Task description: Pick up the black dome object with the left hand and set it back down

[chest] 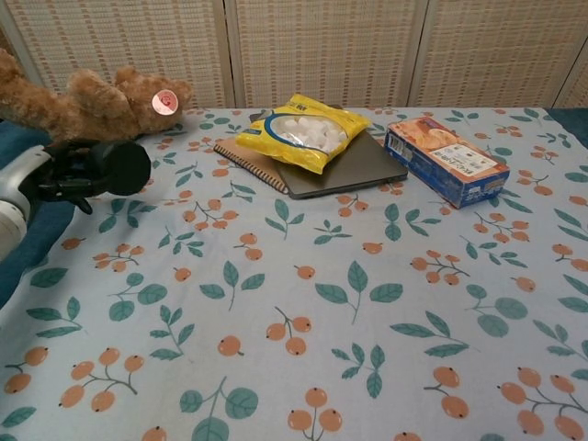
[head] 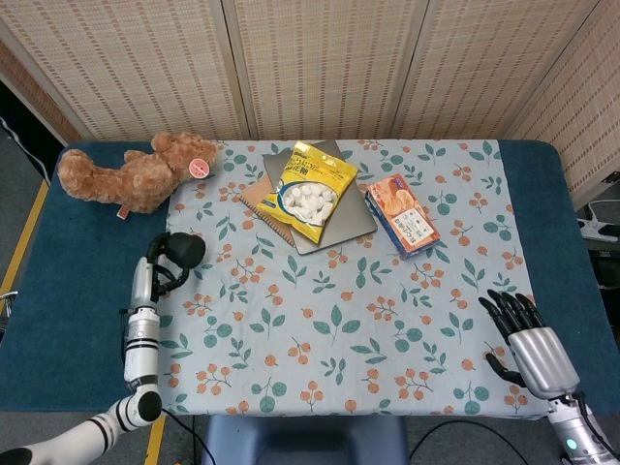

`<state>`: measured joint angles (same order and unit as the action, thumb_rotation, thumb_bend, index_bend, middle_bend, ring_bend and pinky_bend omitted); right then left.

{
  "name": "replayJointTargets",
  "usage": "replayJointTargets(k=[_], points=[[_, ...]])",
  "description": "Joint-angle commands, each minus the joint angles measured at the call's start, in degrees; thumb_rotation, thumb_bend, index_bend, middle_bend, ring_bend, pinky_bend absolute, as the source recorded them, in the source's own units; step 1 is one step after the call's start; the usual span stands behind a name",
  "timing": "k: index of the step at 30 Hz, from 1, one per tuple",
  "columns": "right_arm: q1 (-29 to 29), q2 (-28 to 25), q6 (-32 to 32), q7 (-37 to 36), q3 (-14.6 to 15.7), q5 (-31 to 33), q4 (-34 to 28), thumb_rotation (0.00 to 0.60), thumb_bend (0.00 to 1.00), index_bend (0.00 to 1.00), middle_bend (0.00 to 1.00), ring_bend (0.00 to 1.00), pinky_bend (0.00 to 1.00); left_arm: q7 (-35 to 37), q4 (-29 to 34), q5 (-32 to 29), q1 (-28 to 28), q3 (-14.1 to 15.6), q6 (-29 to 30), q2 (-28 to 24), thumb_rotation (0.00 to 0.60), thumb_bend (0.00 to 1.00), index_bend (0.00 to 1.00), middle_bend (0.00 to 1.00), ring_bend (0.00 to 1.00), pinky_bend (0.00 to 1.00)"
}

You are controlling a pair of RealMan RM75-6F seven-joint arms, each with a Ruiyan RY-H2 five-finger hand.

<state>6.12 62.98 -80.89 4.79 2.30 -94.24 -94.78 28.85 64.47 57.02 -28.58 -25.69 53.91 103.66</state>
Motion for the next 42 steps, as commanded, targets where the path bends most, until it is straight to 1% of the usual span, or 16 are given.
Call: replayJointTargets(k=[1,4,7,13,16,17,19,20,22,25,28,30,32,35,40,42], points=[[0.0,0.1,0.0,0.1,0.0,0.0,0.0,0.600,0.22,0.00,0.00,0.00,0.00,16.1,18.9,-28.8,2.7,-8.5,-45.7,-25.8,0.600,0.55,0.66,0.83,0.67,0.60],[-0.1,0.1,-0.2,0.4,-0.1,0.3,0.0,0.600,0.22,0.00,0.00,0.00,0.00,19.3,19.4,-31.1,3.5,-11.2,-52.6,-27.0,0.600,0.55,0.67,0.83,0.67,0.60],[0.0,0.1,0.0,0.4,-0.1,0.3,0.0,0.600,0.22,0.00,0.00,0.00,0.00,19.3,21.7,-30.8,6.2,-15.4,-55.1,-26.8,0.600,0.55,0.67,0.83,0.66,0.59],[0.1,0.0,0.1,0.2,0.1,0.2,-0.1,0.600,0.22,0.00,0.00,0.00,0.00,14.6,25.2,-25.5,9.2,-17.6,-48.4,-25.2,0.600,0.55,0.67,0.83,0.66,0.58],[0.0,-0.1,0.0,0.1,0.1,0.1,-0.1,0.600,0.22,0.00,0.00,0.00,0.00,10.2,27.2,-19.3,10.8,-17.9,-40.5,-23.1,0.600,0.55,0.67,0.83,0.66,0.58],[0.0,-0.2,0.1,0.0,0.2,0.0,-0.1,0.600,0.22,0.00,0.00,0.00,0.00,3.3,27.9,-9.7,11.7,-16.9,-30.5,-20.7,0.600,0.55,0.67,0.83,0.66,0.58],[0.1,-0.2,0.2,0.0,0.3,-0.1,-0.2,0.600,0.22,0.00,0.00,0.00,0.00,-1.2,27.1,2.2,13.3,-14.4,-17.8,-15.5,0.600,0.55,0.67,0.82,0.65,0.58],[0.1,-0.2,0.2,0.1,0.3,-0.2,-0.2,0.600,0.22,0.00,0.00,0.00,0.00,-2.0,24.7,9.6,13.5,-12.4,-11.4,-12.6,0.600,0.55,0.67,0.82,0.65,0.58],[0.1,-0.2,0.2,0.2,0.4,-0.2,-0.2,0.600,0.22,0.00,0.00,0.00,0.00,-0.1,19.7,18.7,12.9,-9.4,-4.5,-9.4,0.600,0.55,0.67,0.82,0.65,0.58],[0.1,0.0,0.4,0.5,0.5,-0.4,-0.3,0.600,0.22,0.00,0.00,0.00,0.00,4.5,8.3,30.2,10.0,-4.7,4.1,-5.8,0.600,0.55,0.65,0.80,0.63,0.57],[0.2,-0.2,0.7,0.6,0.8,-0.6,-0.5,0.600,0.22,0.00,0.00,0.00,0.00,2.3,-9.5,42.7,5.6,0.2,18.3,-0.9,0.600,0.55,0.62,0.75,0.58,0.54],[0.2,-0.2,0.7,0.6,0.8,-0.6,-0.6,0.600,0.22,0.00,0.00,0.00,0.00,-1.4,-24.7,51.0,2.4,4.3,29.4,2.5,0.600,0.55,0.59,0.73,0.56,0.51],[0.2,-0.2,0.6,0.7,0.8,-0.7,-0.6,0.600,0.22,0.00,0.00,0.00,0.00,-4.4,-35.9,54.9,0.2,7.7,36.2,5.4,0.600,0.55,0.58,0.70,0.53,0.47],[0.2,-0.2,0.7,0.7,0.9,-0.7,-0.6,0.600,0.22,0.00,0.00,0.00,0.00,-8.5,-44.6,56.9,-0.9,11.6,41.7,8.4,0.600,0.55,0.56,0.69,0.51,0.45],[0.2,-0.3,0.7,0.5,1.0,-0.9,-0.7,0.600,0.22,0.00,0.00,0.00,0.00,-16.1,-50.6,58.6,-1.2,18.0,43.5,10.2,0.600,0.54,0.55,0.67,0.49,0.42],[0.2,-0.4,0.7,0.3,1.1,-1.1,-0.8,0.600,0.22,0.00,0.00,0.00,0.00,-17.1,-50.3,58.1,-1.2,19.1,43.9,10.4,0.600,0.54,0.55,0.67,0.49,0.41]])
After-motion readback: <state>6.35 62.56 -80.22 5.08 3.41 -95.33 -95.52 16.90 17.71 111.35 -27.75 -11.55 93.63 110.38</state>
